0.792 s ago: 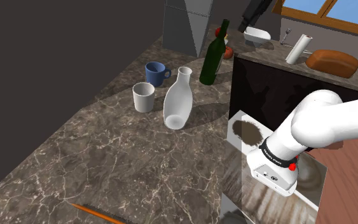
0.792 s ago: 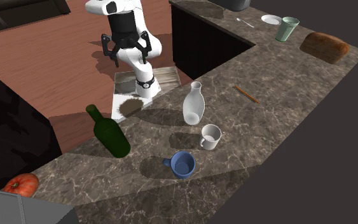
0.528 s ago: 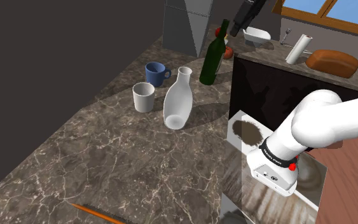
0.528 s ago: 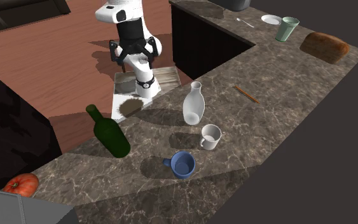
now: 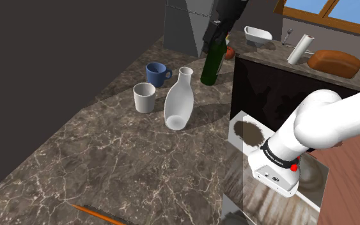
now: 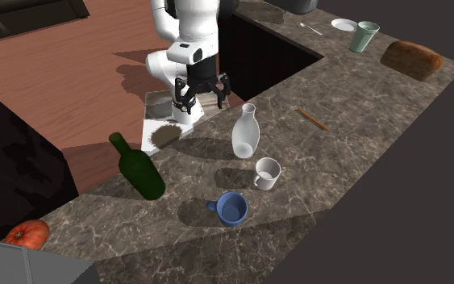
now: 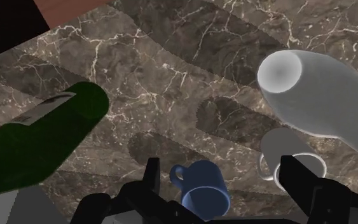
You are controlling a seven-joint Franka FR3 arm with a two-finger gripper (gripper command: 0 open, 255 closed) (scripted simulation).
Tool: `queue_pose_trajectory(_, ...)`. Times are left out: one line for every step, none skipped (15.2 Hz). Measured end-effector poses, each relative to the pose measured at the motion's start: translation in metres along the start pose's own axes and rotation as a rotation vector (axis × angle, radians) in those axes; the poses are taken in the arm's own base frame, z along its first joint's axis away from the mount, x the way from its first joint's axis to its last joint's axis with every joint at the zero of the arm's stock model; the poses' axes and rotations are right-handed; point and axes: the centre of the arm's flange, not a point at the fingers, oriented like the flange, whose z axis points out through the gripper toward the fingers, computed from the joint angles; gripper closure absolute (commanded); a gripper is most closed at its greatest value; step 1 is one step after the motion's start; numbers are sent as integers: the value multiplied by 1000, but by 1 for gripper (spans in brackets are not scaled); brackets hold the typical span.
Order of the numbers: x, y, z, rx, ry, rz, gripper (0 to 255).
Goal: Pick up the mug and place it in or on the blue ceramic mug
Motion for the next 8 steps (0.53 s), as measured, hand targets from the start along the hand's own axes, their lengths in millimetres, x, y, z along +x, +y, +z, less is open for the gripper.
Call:
queue_pose_trajectory(7,-11,9,0,-1,-1,0)
queue_pose_trajectory(9,-17,17,0,-2,-2,0)
queue_pose_trajectory(12,-27,23,0,-3,-3,0)
queue_pose_trajectory(20,-36,31,0,-3,-4,0)
queue_pose_trajectory(25,-46,42,0,-5,-5,0)
queue_pose_trajectory(30,-54,47,0,-5,-6,0)
queue_pose_trajectory(36,-64,55,0,-6,-8,0)
queue_pose_trajectory(39,-75,63,0,-7,-9,0)
